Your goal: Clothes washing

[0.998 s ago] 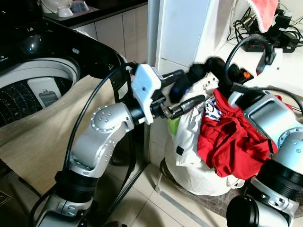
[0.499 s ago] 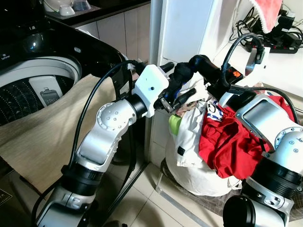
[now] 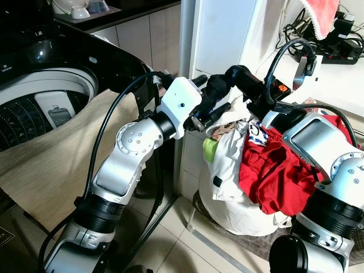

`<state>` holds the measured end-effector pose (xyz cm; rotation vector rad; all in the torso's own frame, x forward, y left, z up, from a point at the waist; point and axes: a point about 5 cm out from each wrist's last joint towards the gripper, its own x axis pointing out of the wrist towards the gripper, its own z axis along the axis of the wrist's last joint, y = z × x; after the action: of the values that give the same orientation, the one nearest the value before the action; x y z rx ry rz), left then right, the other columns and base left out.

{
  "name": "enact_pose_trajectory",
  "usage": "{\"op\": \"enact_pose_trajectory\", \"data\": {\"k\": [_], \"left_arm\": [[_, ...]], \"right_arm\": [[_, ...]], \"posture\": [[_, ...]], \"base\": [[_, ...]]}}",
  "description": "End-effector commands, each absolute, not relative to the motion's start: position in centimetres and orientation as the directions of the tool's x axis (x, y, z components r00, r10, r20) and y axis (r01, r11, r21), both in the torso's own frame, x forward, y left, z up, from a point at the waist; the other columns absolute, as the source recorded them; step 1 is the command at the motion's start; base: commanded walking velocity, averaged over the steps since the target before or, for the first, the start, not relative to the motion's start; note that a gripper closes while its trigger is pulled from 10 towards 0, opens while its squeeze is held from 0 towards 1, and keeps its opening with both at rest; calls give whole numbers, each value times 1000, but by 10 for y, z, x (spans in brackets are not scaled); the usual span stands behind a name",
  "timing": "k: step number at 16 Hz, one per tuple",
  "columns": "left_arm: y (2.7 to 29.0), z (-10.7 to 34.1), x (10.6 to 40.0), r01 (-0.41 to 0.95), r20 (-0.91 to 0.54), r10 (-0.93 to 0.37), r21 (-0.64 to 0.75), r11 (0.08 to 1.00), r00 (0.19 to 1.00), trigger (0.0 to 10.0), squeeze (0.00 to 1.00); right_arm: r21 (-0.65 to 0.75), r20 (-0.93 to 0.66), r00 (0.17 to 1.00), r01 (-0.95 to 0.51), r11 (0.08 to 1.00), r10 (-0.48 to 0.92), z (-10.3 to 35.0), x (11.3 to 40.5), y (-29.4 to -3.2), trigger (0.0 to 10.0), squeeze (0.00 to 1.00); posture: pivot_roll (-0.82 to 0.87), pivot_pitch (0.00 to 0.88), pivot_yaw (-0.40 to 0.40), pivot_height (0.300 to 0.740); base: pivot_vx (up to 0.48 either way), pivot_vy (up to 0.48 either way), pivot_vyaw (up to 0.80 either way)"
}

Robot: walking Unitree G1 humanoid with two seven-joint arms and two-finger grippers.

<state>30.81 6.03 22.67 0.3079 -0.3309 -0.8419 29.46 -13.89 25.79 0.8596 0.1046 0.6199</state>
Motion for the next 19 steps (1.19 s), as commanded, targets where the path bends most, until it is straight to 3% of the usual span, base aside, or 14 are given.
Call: {"op": "enact_pose_trajectory", "data": {"k": [1, 19], "left_arm": [[61, 229, 309, 671, 170, -768, 397, 627, 617, 0, 0], [72, 232, 320, 623, 173, -721, 397, 674, 671, 0, 0]], "right_arm": [[728, 164, 816, -479, 490, 554, 261, 293, -138, 0, 0], [724, 176, 806, -494, 481, 565, 264, 296, -133, 0, 0]], "posture": [[-129, 0, -34, 740], [-122, 0, -29, 740]], "base": [[0, 0, 0], [0, 0, 0]]}}
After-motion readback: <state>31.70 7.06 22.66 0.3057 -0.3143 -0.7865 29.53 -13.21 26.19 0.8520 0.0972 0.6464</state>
